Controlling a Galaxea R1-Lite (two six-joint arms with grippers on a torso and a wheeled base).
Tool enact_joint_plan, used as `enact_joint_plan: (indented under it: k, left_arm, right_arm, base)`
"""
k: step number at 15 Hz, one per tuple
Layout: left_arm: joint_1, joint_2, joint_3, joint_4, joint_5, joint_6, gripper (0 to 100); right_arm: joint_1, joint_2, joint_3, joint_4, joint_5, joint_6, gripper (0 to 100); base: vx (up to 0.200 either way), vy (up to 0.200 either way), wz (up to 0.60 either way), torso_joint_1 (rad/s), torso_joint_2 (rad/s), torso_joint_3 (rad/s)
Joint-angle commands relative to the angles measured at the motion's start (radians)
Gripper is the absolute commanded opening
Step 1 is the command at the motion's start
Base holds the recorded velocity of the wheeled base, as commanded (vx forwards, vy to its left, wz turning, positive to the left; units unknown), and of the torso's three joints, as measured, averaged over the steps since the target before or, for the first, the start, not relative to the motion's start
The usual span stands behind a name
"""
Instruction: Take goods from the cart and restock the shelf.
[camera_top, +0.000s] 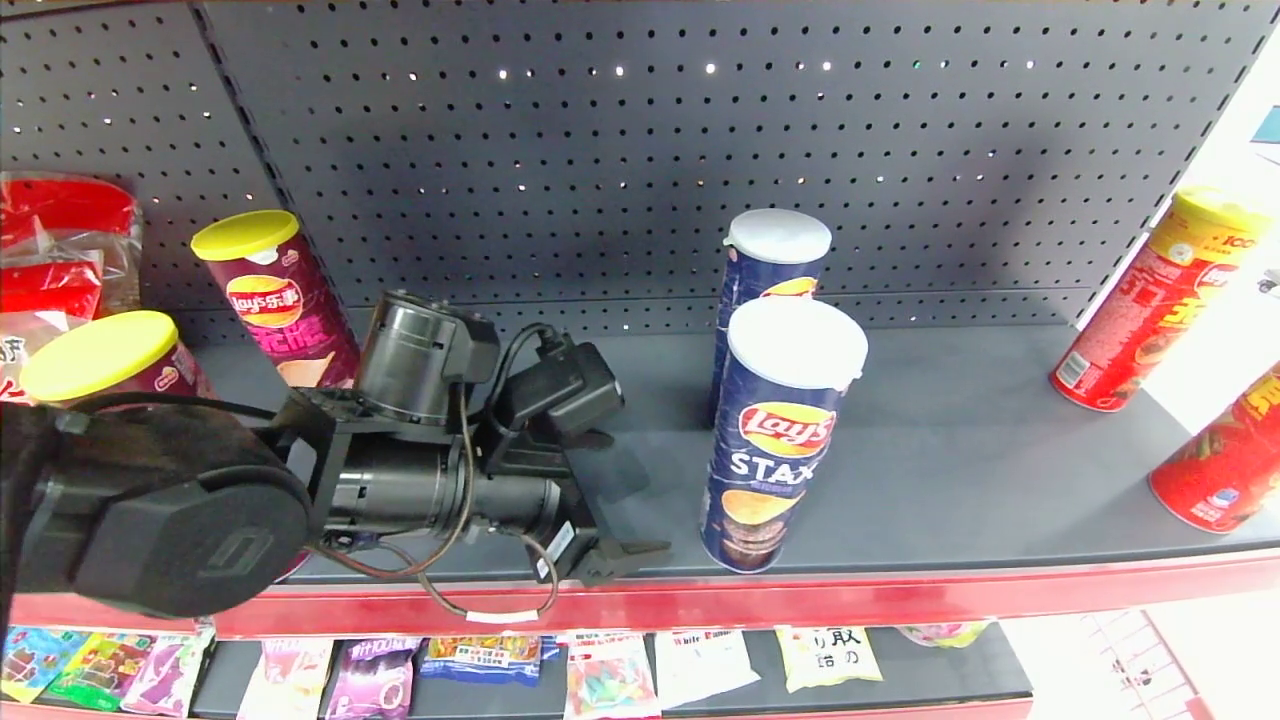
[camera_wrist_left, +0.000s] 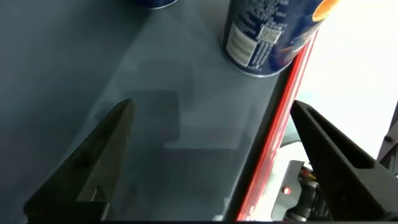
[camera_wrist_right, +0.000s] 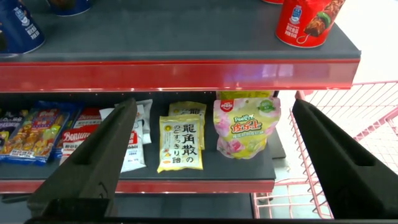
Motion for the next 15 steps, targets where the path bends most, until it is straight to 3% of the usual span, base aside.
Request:
enact_joint_plan:
  k: [1,15]
  left_arm:
    - [-0.011,0.035,-0.019,0.0,0.001,0.002,100]
    - [-0.045,0.132,-0.117,0.002,0.004,0.002,100]
  right_arm:
    - [0.001,0.001,0.0,0.0,0.0,0.0,100]
    - [0.001,0.001,0.0,0.0,0.0,0.0,100]
  base:
    - [0.0,0.0,0.0,0.0,0.0,0.0]
    - [0.0,0.0,0.0,0.0,0.0,0.0]
